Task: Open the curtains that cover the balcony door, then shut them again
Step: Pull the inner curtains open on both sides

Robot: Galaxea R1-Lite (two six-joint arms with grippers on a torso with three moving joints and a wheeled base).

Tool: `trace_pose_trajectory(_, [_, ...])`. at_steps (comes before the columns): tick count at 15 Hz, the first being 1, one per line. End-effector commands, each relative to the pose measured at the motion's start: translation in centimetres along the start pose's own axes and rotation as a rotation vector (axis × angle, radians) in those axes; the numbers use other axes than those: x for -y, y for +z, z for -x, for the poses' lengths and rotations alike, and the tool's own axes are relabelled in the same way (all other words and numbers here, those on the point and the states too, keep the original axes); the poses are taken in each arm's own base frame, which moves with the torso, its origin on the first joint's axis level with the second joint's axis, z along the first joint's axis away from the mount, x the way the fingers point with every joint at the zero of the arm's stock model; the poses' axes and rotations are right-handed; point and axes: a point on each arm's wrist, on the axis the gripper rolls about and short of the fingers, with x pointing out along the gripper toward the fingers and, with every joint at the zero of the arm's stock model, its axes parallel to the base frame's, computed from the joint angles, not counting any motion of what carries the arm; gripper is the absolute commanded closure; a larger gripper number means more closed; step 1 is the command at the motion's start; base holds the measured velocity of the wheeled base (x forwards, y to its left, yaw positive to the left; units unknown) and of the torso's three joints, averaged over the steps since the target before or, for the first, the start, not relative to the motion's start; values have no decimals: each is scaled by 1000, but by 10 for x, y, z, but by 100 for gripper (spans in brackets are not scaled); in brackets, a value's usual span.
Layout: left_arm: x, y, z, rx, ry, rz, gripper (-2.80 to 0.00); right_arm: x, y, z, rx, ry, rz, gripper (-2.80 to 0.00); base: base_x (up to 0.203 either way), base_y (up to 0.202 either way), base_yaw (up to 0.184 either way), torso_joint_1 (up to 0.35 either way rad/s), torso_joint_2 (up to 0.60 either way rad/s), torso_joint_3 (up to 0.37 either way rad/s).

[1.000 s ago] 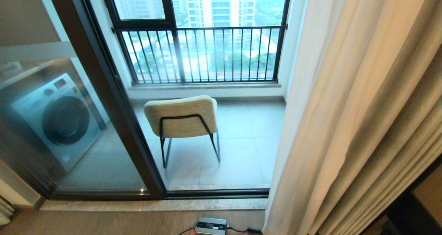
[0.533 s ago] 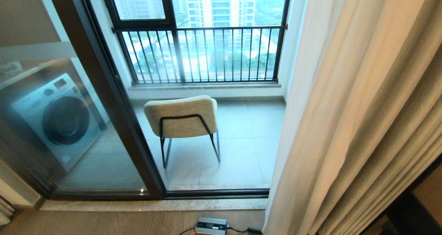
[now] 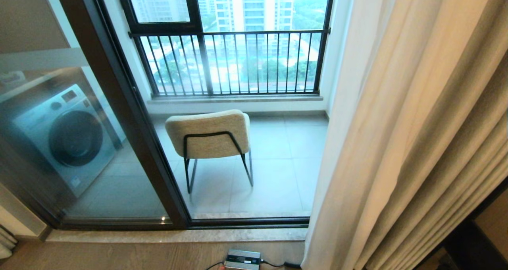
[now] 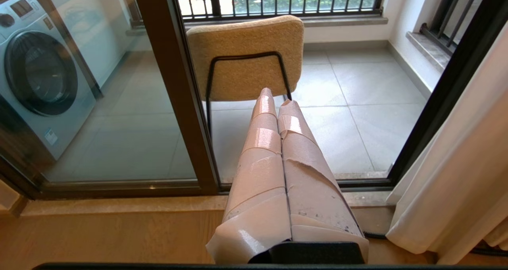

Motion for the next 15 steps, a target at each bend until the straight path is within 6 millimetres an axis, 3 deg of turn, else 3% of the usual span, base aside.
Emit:
trace_pose_trajectory(1, [0, 0, 0, 1, 0, -1, 0, -2, -7, 11, 111, -2, 3, 0, 0, 0, 0, 0, 0, 0])
trace_pose_trajectory(15, [0, 0, 0, 1, 0, -1, 0, -3, -9, 13, 122, 6, -60, 0, 0, 0, 0, 0, 0, 0])
